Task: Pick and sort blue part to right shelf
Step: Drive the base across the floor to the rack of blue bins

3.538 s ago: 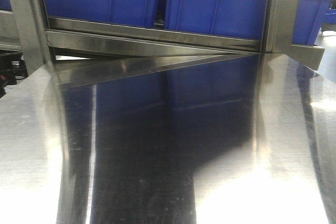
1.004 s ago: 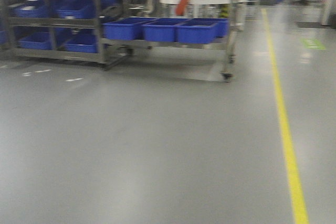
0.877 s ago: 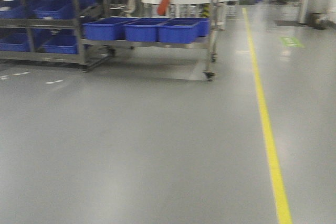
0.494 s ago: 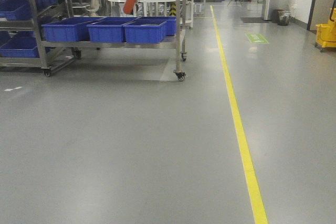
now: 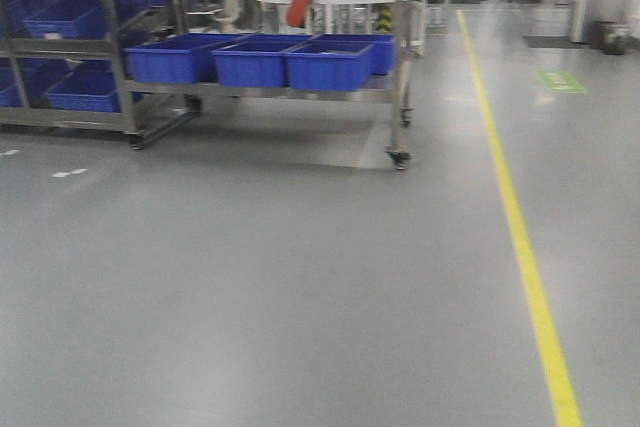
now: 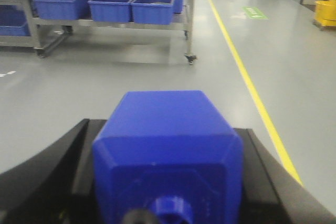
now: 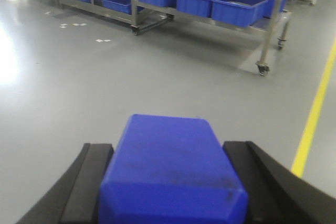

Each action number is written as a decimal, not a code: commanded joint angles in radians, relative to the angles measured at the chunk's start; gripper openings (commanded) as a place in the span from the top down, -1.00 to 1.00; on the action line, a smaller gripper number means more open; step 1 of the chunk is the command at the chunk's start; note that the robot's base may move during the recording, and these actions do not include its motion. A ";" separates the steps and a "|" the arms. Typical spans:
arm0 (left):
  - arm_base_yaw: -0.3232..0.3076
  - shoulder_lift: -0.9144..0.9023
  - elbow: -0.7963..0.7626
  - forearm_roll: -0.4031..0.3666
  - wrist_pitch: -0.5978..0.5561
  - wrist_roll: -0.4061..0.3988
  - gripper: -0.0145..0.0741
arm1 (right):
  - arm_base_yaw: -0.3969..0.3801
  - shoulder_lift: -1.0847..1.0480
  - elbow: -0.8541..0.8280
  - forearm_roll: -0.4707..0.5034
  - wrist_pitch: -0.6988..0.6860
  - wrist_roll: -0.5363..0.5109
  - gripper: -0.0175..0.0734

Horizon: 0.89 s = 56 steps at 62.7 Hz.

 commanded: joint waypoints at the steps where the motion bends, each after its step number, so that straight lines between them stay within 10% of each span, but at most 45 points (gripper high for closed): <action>1: -0.004 0.020 -0.026 0.013 -0.092 -0.005 -0.08 | 0.000 0.015 -0.030 -0.015 -0.093 -0.010 -0.13; 56: -0.004 0.020 -0.026 0.013 -0.092 -0.005 -0.08 | 0.000 0.015 -0.030 -0.015 -0.093 -0.010 -0.13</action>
